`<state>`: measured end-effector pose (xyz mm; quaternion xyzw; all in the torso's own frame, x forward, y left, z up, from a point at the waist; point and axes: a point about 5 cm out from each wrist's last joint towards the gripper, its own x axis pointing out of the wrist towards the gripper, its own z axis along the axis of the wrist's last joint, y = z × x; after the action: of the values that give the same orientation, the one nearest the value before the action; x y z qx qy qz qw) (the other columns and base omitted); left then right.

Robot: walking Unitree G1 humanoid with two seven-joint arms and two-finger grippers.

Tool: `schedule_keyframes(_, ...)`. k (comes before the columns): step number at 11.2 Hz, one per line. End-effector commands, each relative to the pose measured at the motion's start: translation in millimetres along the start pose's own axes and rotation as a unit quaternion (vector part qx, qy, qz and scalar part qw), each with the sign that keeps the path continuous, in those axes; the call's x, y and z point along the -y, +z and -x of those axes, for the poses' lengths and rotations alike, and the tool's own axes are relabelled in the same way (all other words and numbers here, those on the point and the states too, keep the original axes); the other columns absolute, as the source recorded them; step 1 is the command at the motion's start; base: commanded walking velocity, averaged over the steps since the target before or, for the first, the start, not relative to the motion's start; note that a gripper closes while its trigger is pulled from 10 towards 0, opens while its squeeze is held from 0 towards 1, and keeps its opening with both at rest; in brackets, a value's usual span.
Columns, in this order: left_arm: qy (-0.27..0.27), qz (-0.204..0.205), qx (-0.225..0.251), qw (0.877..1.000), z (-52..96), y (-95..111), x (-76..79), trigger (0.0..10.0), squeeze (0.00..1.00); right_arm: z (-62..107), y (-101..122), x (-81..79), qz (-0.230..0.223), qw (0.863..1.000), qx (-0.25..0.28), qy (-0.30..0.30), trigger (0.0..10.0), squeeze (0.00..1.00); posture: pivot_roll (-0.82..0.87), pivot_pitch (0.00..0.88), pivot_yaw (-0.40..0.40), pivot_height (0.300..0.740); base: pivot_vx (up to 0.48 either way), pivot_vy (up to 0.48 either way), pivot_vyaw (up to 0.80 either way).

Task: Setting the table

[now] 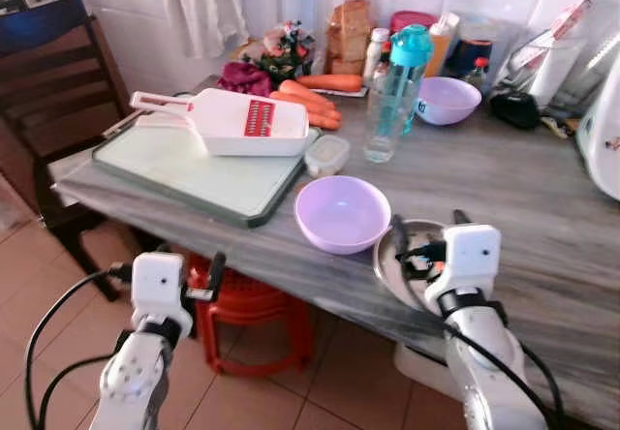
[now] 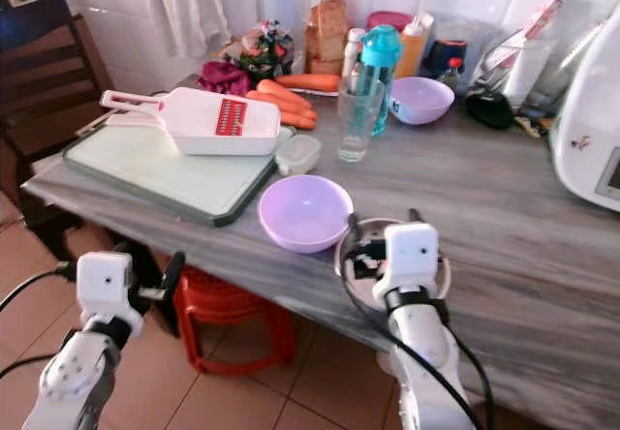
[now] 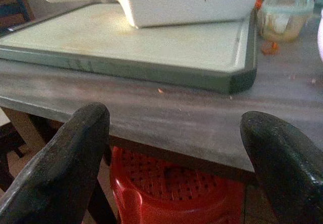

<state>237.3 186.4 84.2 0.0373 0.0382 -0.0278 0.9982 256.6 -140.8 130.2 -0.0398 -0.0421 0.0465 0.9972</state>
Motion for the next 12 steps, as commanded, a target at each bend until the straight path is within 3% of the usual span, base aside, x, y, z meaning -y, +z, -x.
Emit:
schedule_keyframes(1,0.005,-0.004,0.006,1.000,-1.9,3,1.6,10.0,0.00,0.4,1,2.9,0.004,1.000,0.005,0.004,10.0,0.00,0.08,0.014,-0.021,0.740,0.000,0.000,-0.80)
schedule_keyframes(5,0.008,-0.004,0.007,1.000,-12.8,7,4.9,10.0,0.00,-6.6,9,8.5,0.012,1.000,0.018,-0.003,10.0,0.00,0.06,0.023,-0.024,0.740,0.000,0.000,-0.80)
schedule_keyframes(9,0.020,-0.001,0.011,1.000,-13.7,9,3.3,10.0,0.00,-6.4,9,10.1,0.009,1.000,0.019,-0.004,10.0,0.00,0.06,0.022,-0.028,0.740,0.000,0.000,-0.80)
schedule_keyframes(12,0.024,-0.005,0.009,1.000,-14.9,9,3.1,10.0,0.00,-7.1,9,8.7,0.011,1.000,0.021,-0.002,10.0,0.00,0.06,0.020,-0.024,0.740,0.000,0.000,-0.14)
